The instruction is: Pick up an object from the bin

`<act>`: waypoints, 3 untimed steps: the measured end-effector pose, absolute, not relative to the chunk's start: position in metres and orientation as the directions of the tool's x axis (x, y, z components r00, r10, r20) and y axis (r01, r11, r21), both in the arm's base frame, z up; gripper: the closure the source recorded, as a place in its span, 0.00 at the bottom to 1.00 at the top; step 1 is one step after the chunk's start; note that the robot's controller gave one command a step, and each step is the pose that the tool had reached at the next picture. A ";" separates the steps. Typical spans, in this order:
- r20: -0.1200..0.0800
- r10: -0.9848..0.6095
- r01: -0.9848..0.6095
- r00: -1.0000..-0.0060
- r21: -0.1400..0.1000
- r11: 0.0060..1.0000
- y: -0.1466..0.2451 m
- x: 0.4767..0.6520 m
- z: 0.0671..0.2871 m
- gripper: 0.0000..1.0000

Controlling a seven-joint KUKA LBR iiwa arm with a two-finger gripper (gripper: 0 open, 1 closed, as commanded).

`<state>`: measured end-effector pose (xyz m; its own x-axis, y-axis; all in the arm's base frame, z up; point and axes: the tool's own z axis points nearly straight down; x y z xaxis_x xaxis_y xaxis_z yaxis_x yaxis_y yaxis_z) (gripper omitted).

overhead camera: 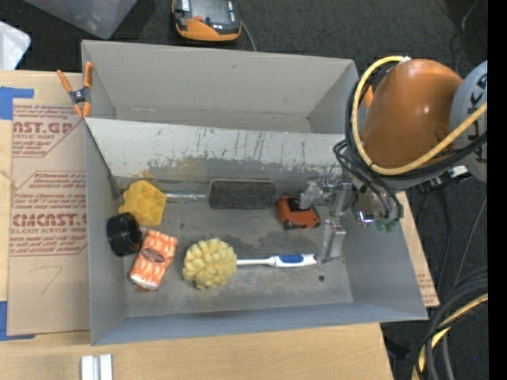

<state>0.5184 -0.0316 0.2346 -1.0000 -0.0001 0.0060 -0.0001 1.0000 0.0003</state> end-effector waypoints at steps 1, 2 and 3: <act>-0.002 -0.001 -0.001 -1.000 0.000 1.000 -0.032 0.520 0.238 0.00; -0.004 -0.238 -0.238 -0.971 0.000 0.971 0.033 0.533 0.127 0.00; -0.009 -0.169 -0.169 -0.986 -0.002 0.986 0.051 0.520 0.154 0.00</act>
Offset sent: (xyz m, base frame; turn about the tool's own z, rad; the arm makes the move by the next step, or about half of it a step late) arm 0.0197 0.0966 -0.1646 -0.3596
